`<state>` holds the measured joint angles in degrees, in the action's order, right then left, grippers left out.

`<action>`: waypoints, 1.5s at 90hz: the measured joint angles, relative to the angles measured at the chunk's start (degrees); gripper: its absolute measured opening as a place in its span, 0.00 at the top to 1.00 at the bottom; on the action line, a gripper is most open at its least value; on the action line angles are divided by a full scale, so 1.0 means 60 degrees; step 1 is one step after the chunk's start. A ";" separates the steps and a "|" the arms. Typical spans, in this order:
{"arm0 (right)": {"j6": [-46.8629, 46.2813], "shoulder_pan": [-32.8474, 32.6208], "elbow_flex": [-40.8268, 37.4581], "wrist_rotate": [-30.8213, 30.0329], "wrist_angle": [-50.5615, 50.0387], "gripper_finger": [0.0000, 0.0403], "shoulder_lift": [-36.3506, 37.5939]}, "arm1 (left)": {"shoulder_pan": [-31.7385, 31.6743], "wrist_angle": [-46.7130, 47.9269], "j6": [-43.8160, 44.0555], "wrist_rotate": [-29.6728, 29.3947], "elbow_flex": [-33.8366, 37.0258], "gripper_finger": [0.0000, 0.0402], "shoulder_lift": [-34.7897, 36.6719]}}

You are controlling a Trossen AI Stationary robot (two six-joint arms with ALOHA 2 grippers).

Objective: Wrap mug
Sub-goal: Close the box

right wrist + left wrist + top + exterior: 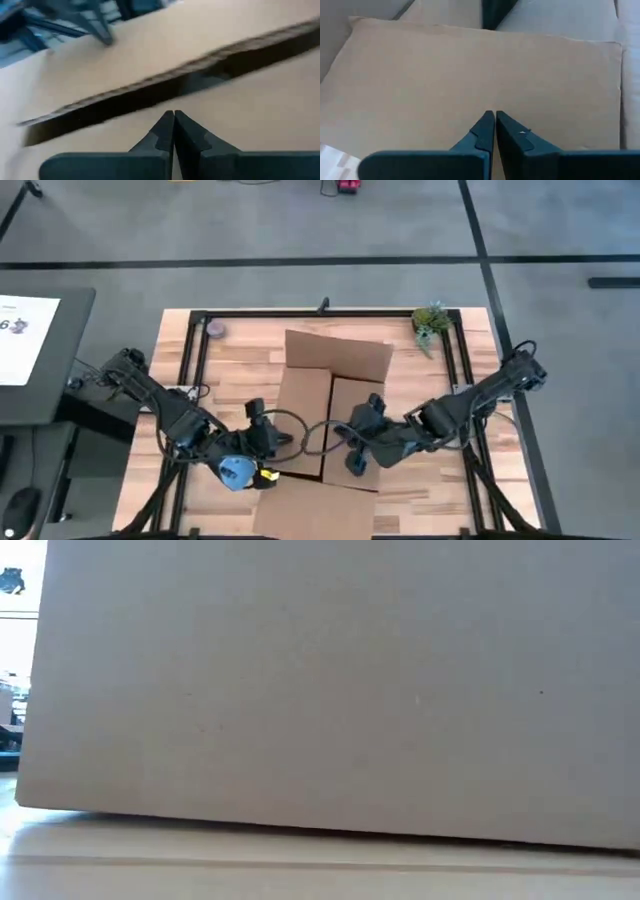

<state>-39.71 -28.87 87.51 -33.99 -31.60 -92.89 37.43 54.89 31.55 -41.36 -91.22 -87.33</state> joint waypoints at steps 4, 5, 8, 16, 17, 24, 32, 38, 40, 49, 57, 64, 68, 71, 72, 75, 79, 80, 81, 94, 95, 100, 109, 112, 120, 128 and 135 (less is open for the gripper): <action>0.0173 -0.0003 -0.0354 0.0131 0.0846 1.00 -0.0008 | 0.0000 0.0008 0.0091 0.0121 0.0000 1.00 0.0000; 0.0231 -0.0002 -0.0437 0.0154 0.1043 1.00 -0.0009 | 0.0000 0.0010 0.0115 0.0147 0.0000 1.00 0.0000; 0.0384 0.0002 -0.0686 0.0175 0.1657 1.00 -0.0009 | 0.0000 0.0009 0.0168 0.0225 0.0000 1.00 0.0000; 0.0787 0.0011 -0.1115 0.0231 0.3003 1.00 -0.0009 | 0.0000 0.0009 0.0310 0.0532 0.0000 1.00 0.0002; 0.0854 0.0011 -0.1142 0.0231 0.3123 1.00 -0.0009 | 0.0000 0.0007 0.0337 0.0571 0.0000 1.00 0.0006; 0.1289 0.0004 -0.1260 0.0271 0.3849 1.00 -0.0009 | 0.0000 -0.0017 0.0463 0.0845 -0.0010 1.00 0.0039; 0.1756 0.0008 -0.1284 0.0467 0.4255 1.00 0.0024 | 0.0000 0.0025 0.0616 0.0998 -0.0027 1.00 0.0049; 0.2007 0.0015 -0.1287 0.0812 0.4450 1.00 0.0101 | -0.0001 0.0115 0.0830 0.1074 -0.0040 1.00 0.0058; 0.2064 0.0023 -0.1287 0.0995 0.4451 1.00 0.0161 | -0.0005 0.0142 0.0881 0.1079 -0.0042 1.00 0.0058; 0.1996 0.0069 -0.1291 0.1629 0.4035 1.00 0.0508 | -0.0070 0.0273 0.1036 0.1167 -0.0040 1.00 0.0047; 0.2062 0.0034 -0.1270 0.1525 0.3853 1.00 0.0832 | -0.0194 0.0597 0.1133 0.1652 0.0040 1.00 -0.0061; 0.2467 0.0136 -0.1255 0.1474 0.3989 1.00 0.0904 | -0.0332 0.0609 0.1195 0.1874 0.0034 1.00 -0.0043; 0.2595 0.0275 -0.1263 0.1474 0.3859 1.00 0.0884 | -0.0417 0.0649 0.1178 0.1876 0.0015 1.00 -0.0044; 0.2595 0.0418 -0.1361 0.1474 0.3800 1.00 0.0877 | -0.0451 0.0652 0.1124 0.1880 0.0015 1.00 -0.0057; 0.2588 0.0473 -0.1396 0.1474 0.3766 1.00 0.0876 | -0.0458 0.0650 0.1100 0.1880 0.0015 1.00 -0.0064; 0.2484 0.0638 -0.1531 0.1465 0.3674 1.00 0.0876 | -0.0501 0.0622 0.1028 0.1890 0.0018 1.00 -0.0086; 0.2320 0.0842 -0.1770 0.1450 0.3644 1.00 0.0876 | -0.0583 0.0539 0.0967 0.1908 0.0015 1.00 -0.0102; 0.2276 0.0889 -0.1833 0.1445 0.3645 1.00 0.0876 | -0.0598 0.0545 0.0967 0.1913 -0.0002 1.00 -0.0102; 0.2233 0.0931 -0.1896 0.1440 0.3653 1.00 0.0876 | -0.0611 0.0558 0.0969 0.1919 -0.0026 1.00 -0.0102; 0.2141 0.1305 -0.2421 0.1397 0.3770 1.00 0.0862 | -0.0598 0.0620 0.1017 0.1992 -0.0814 1.00 0.0029; 0.2139 0.1321 -0.2439 0.1405 0.3783 1.00 0.0862 | -0.0591 0.0614 0.1019 0.2027 -0.0912 1.00 0.0037; 0.2142 0.1399 -0.2491 0.1446 0.3790 1.00 0.0862 | -0.0507 0.0606 0.1061 0.2249 -0.1386 1.00 0.0098; 0.2161 0.1451 -0.2507 0.1452 0.3783 1.00 0.0780 | -0.0294 0.1159 0.1497 0.3412 -0.2391 1.00 0.0127; 0.2170 0.1456 -0.2508 0.1455 0.3776 1.00 0.0772 | -0.0176 0.1555 0.1789 0.3867 -0.2680 1.00 0.0127; 0.2171 0.1461 -0.2508 0.1469 0.3785 1.00 0.0777 | 0.0304 0.2710 0.3074 0.5059 -0.3055 1.00 0.0150; 0.2203 0.1461 -0.2508 0.1466 0.3783 1.00 0.0776 | 0.1061 0.3644 0.4464 0.5898 -0.2970 1.00 0.0141; 0.2237 0.1461 -0.2508 0.1470 0.3821 1.00 0.0775 | 0.2027 0.4054 0.5611 0.6048 -0.2541 1.00 0.0132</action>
<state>-26.28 -20.10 72.47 -25.17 -8.68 -88.25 49.59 79.22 65.21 -5.08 -106.46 -86.54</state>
